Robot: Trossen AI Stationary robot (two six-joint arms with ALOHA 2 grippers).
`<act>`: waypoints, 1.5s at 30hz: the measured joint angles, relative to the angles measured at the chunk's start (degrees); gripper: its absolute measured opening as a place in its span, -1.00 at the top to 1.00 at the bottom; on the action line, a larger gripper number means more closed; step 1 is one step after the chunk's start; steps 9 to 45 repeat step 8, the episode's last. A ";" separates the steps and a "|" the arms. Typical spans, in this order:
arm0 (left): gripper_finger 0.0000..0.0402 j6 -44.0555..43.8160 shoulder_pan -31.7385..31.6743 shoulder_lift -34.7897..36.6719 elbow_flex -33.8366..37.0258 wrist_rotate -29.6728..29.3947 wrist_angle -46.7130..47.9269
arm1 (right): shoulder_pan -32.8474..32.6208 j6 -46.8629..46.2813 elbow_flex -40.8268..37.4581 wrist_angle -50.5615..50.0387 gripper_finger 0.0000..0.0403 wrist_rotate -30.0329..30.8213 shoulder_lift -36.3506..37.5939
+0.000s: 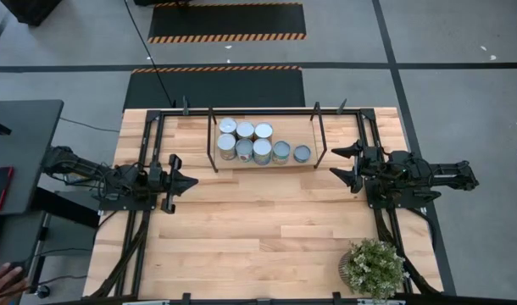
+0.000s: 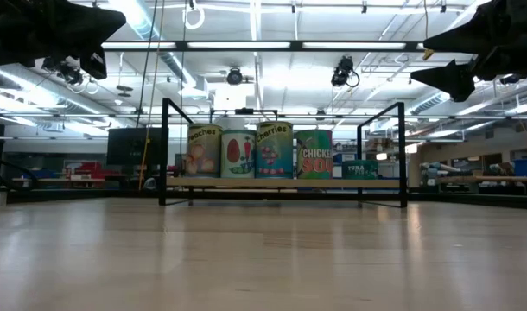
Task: Pick and place cans onto a shelf
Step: Return to Home Position
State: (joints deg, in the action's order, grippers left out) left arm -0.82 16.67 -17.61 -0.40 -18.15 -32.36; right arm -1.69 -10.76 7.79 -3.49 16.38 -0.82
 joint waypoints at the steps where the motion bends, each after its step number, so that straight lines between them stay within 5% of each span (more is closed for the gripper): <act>1: 0.92 0.00 0.00 0.00 0.00 0.00 0.00 | 0.01 0.00 0.00 -0.01 -0.85 0.00 0.00; 45: 0.92 -0.01 0.00 0.00 0.00 0.00 0.02 | 0.00 0.00 0.00 0.00 -0.85 0.00 0.00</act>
